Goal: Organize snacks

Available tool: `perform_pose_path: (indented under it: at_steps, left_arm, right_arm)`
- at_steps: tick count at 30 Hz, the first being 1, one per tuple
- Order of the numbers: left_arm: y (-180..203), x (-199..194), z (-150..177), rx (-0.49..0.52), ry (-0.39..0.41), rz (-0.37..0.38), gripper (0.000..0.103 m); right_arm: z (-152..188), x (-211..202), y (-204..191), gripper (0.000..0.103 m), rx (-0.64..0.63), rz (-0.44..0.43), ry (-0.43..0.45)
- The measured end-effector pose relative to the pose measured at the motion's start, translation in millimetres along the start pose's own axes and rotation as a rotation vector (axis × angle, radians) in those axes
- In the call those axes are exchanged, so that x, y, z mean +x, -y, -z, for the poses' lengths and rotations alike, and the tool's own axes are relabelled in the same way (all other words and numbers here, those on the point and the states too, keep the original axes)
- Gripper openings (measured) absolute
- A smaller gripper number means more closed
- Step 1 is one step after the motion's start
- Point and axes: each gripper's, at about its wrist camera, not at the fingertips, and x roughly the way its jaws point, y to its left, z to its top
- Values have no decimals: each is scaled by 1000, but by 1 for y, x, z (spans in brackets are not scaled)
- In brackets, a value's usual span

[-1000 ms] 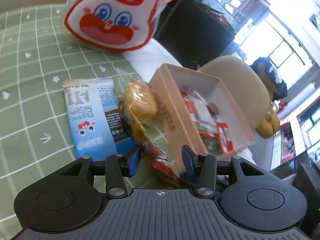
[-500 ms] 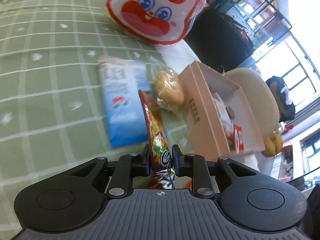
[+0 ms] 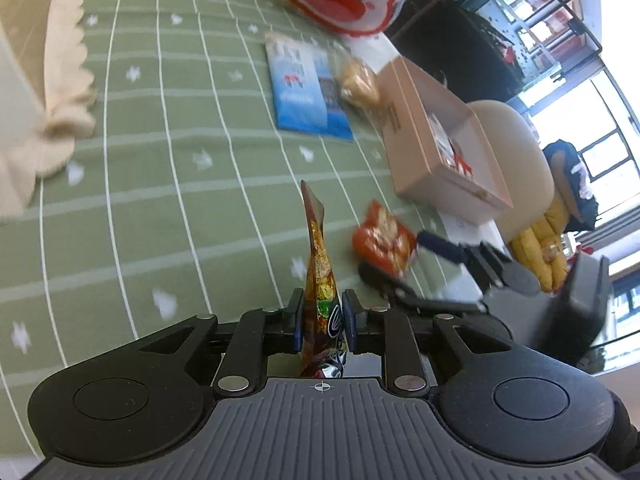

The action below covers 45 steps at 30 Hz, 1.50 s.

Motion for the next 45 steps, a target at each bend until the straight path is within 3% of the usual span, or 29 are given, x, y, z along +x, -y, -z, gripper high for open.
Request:
perform_pose_path:
  at_steps: [4,7,10,13,16,21,26,30,34,39,41,45]
  left_arm:
    - [1,-2,17,-29,6,31,23]
    - [0,-1,23,-60,16,34,23]
    - [0,-1,24,-80,24,26,23]
    - [3,-6,27,-75,29,9,23]
    - [4,-13,32,-68,31,-4,23]
    - [2,-16,36,-69,25,-9,23]
    - [11,-14,36,-23,0,13,23]
    - [31,-7,29,17,-48,105,23]
    - [71,0,-10,67,-67,270,23]
    - [154,3,-90,259,86,367,23]
    - [175,16,-125,257,121,385,23]
    - [193,66,-183,149,125,384,23]
  right_arm:
    - [15,-17,9,79,-37,121,-2]
    - [19,-37,24,79,57,66,5]
    - [10,-38,36,80,257,-2,18]
    - [-1,-19,33,80,356,37,17]
    - [-11,4,24,80,362,125,-2]
    - [-13,23,14,80,293,95,-58]
    - [-2,-1,16,71,283,45,-48]
    - [7,-49,30,71,279,43,-5]
    - [8,-105,60,71,307,109,76]
    - [-1,-174,96,72,341,261,203]
    - [-1,-191,105,72,360,322,230]
    - [6,-204,113,72,399,384,231]
